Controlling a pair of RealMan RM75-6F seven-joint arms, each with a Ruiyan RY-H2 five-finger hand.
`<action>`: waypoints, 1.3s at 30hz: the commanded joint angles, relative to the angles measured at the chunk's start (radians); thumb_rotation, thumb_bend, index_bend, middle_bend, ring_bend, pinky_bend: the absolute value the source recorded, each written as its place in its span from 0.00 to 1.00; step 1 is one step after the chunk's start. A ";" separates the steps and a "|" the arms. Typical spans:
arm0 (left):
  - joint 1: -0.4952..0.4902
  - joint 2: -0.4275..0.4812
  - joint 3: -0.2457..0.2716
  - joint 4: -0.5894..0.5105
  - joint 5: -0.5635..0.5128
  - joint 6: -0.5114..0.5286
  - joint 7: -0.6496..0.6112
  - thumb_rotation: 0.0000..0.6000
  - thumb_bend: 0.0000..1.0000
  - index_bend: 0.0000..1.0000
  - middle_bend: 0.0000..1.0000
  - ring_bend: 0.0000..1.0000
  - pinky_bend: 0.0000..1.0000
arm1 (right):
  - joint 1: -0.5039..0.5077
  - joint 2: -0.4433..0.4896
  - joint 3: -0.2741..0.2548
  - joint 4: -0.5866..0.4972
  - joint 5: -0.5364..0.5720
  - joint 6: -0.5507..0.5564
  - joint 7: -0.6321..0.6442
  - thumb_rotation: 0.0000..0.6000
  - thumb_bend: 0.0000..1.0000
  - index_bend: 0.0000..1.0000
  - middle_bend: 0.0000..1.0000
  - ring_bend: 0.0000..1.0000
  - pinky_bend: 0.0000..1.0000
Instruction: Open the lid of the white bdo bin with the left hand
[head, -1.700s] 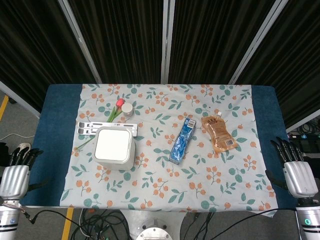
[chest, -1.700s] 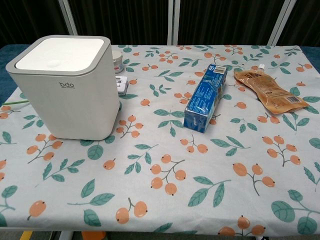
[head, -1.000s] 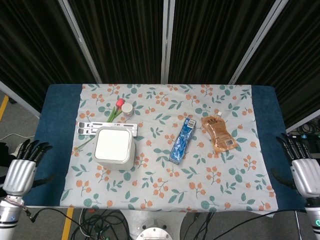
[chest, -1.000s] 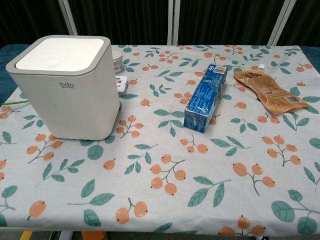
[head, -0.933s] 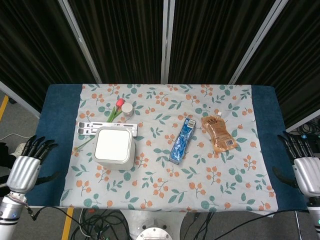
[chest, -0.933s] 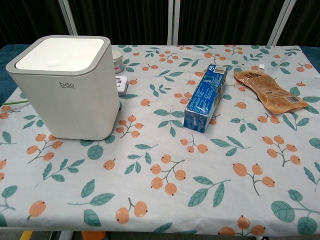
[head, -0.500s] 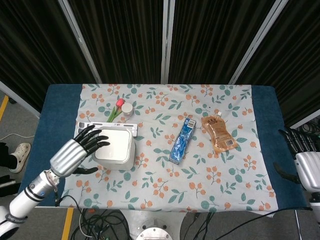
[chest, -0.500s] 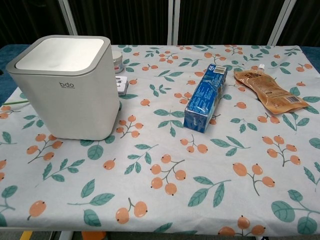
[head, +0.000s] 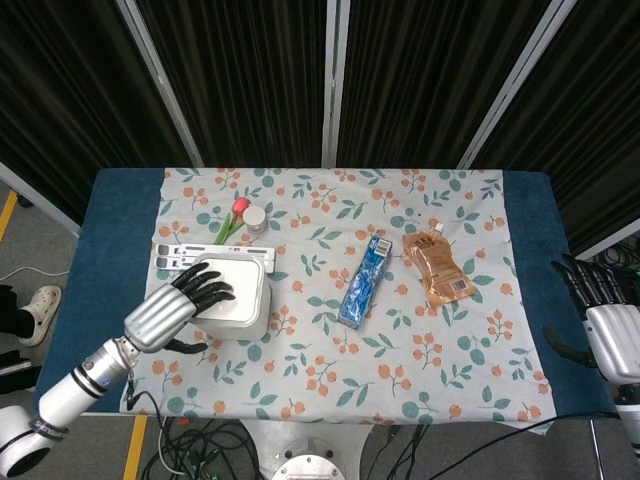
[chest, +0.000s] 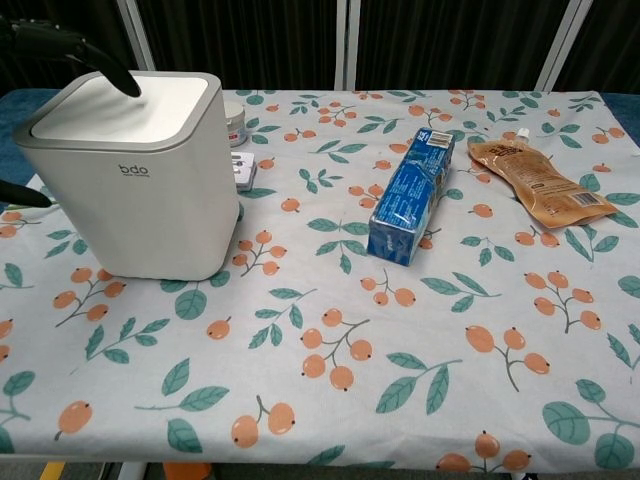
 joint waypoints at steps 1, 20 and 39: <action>-0.019 -0.010 0.011 0.010 -0.015 -0.042 0.020 0.99 0.00 0.20 0.22 0.10 0.01 | 0.000 -0.004 0.000 0.005 0.003 -0.002 0.007 1.00 0.22 0.00 0.00 0.00 0.00; 0.089 0.050 -0.018 -0.001 -0.064 0.248 -0.052 0.97 0.00 0.20 0.22 0.10 0.01 | 0.002 -0.020 0.001 0.032 0.000 -0.011 0.029 1.00 0.22 0.00 0.00 0.00 0.00; 0.382 0.038 0.035 0.087 -0.414 0.354 0.097 0.76 0.00 0.19 0.17 0.10 0.01 | 0.013 -0.061 -0.041 0.100 -0.040 -0.067 0.074 1.00 0.23 0.00 0.00 0.00 0.00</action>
